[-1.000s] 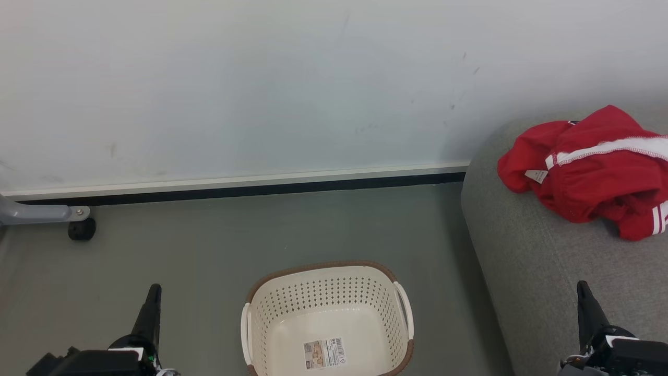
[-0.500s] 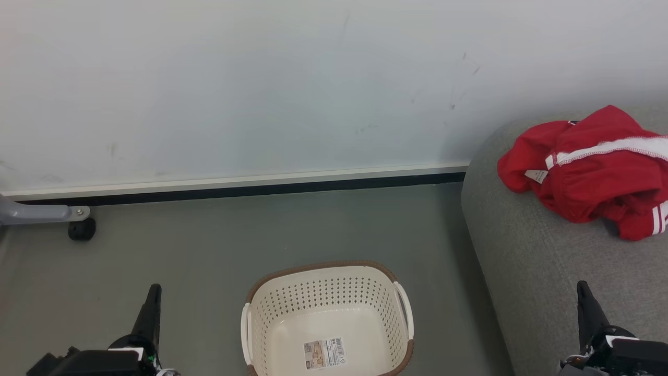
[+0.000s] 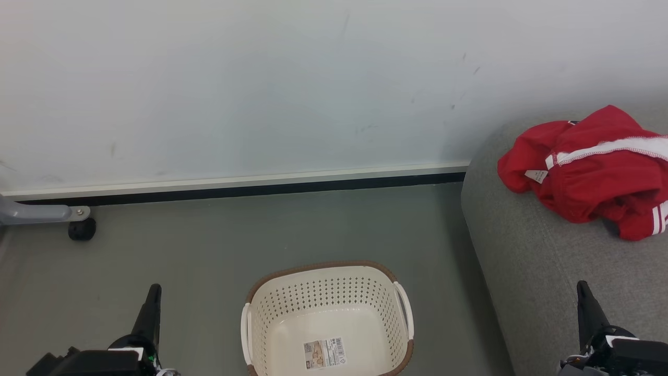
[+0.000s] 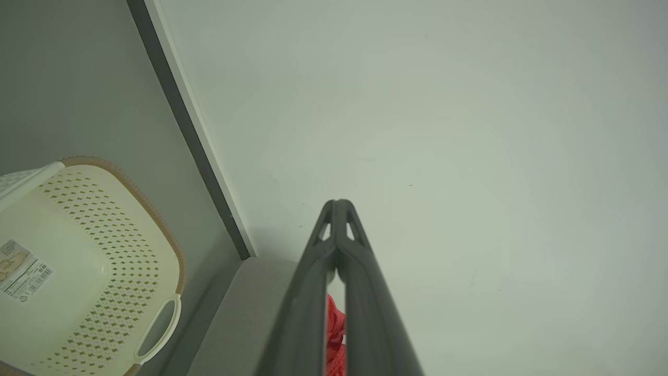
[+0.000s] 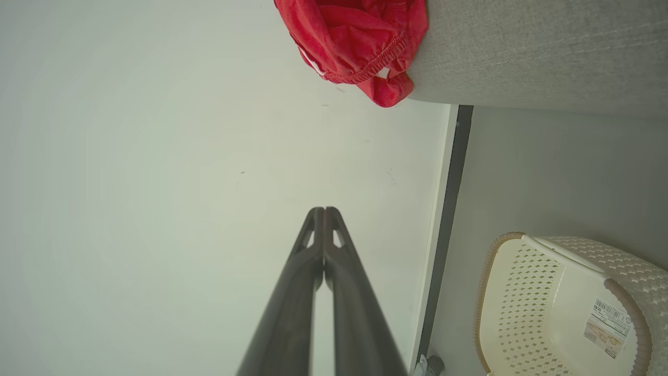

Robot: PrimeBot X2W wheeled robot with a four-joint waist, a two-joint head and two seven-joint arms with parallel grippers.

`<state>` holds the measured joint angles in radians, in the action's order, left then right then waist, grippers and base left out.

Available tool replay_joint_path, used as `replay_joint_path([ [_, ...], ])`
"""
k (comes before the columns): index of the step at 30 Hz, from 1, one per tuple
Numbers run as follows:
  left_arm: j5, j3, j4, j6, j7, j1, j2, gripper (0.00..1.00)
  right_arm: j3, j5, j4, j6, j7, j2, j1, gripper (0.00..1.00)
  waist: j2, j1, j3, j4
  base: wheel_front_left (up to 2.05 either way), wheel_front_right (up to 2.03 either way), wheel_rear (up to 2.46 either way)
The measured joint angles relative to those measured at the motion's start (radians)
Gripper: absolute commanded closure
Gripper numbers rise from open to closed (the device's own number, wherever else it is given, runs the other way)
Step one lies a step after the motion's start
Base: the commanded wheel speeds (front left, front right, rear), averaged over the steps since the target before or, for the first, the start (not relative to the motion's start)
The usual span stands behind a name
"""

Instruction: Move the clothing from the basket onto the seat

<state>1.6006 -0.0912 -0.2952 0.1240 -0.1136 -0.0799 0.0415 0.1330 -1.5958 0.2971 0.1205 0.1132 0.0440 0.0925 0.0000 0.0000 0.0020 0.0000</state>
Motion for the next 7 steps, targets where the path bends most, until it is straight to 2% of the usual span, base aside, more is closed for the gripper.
replay_joint_path([
  [7, 0.000, 0.000, 0.000, 0.000, 0.000, 0.000, 0.000, 1.00, 0.000, 0.000, 0.000, 0.000, 0.000, 0.000, 0.000, 1.00, 0.0000, 0.0000, 0.000, 0.000, 0.00, 0.00, 0.00],
])
